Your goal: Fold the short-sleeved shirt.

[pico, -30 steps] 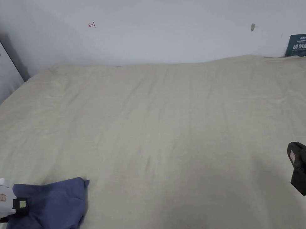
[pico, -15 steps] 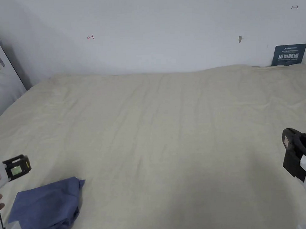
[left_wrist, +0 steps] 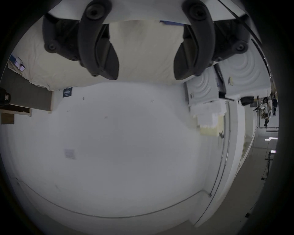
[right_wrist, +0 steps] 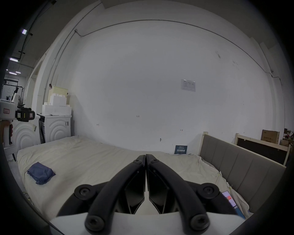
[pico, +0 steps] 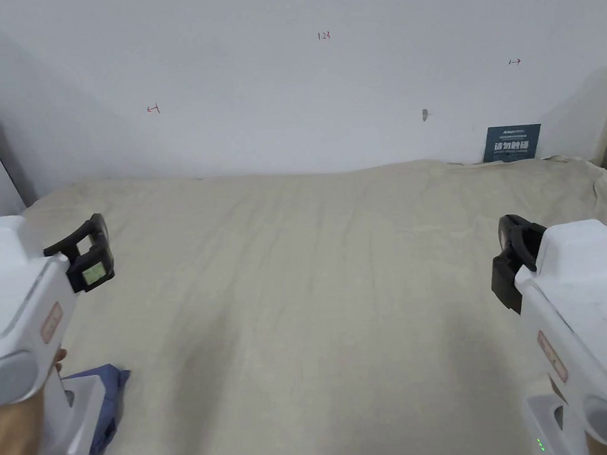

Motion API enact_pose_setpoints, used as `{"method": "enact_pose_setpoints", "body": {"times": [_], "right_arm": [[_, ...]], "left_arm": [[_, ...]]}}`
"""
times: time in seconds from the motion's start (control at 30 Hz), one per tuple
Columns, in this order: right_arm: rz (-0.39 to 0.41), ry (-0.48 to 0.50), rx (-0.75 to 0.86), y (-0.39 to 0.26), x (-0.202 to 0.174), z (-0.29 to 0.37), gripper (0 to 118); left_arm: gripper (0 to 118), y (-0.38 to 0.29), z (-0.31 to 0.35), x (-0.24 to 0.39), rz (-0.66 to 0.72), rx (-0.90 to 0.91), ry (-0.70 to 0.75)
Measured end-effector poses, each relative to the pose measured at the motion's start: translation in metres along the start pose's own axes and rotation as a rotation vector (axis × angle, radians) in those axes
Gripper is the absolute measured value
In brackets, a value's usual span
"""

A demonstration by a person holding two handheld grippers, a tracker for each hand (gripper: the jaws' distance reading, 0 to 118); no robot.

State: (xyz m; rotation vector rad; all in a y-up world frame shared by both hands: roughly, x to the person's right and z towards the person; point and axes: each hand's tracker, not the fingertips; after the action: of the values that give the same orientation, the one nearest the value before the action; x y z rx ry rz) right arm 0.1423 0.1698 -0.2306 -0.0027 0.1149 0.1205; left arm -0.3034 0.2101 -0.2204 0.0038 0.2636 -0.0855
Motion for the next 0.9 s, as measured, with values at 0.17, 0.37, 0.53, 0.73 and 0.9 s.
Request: {"method": "enact_pose_setpoints", "body": {"times": [0.17, 0.37, 0.53, 0.73, 0.9], "right_arm": [[-0.019, -0.011, 0.014, -0.001, 0.008, 0.009, 0], [-0.04, -0.046, 0.019, 0.0, 0.013, 0.022, 0], [-0.053, -0.064, 0.021, -0.001, 0.02, 0.026, 0], [-0.055, -0.073, 0.028, -0.002, 0.023, 0.029, 0], [-0.049, -0.081, 0.028, -0.002, 0.023, 0.03, 0]], "left_arm": [[16, -0.006, 0.014, 0.047, -0.022, 0.073, -0.056], [0, -0.022, 0.024, 0.083, 0.053, 0.092, -0.137], [0, -0.039, 0.029, 0.107, 0.065, 0.085, -0.158], [0, -0.054, 0.03, 0.121, 0.076, 0.065, -0.153], [0, -0.059, 0.031, 0.123, 0.08, 0.059, -0.156]]}}
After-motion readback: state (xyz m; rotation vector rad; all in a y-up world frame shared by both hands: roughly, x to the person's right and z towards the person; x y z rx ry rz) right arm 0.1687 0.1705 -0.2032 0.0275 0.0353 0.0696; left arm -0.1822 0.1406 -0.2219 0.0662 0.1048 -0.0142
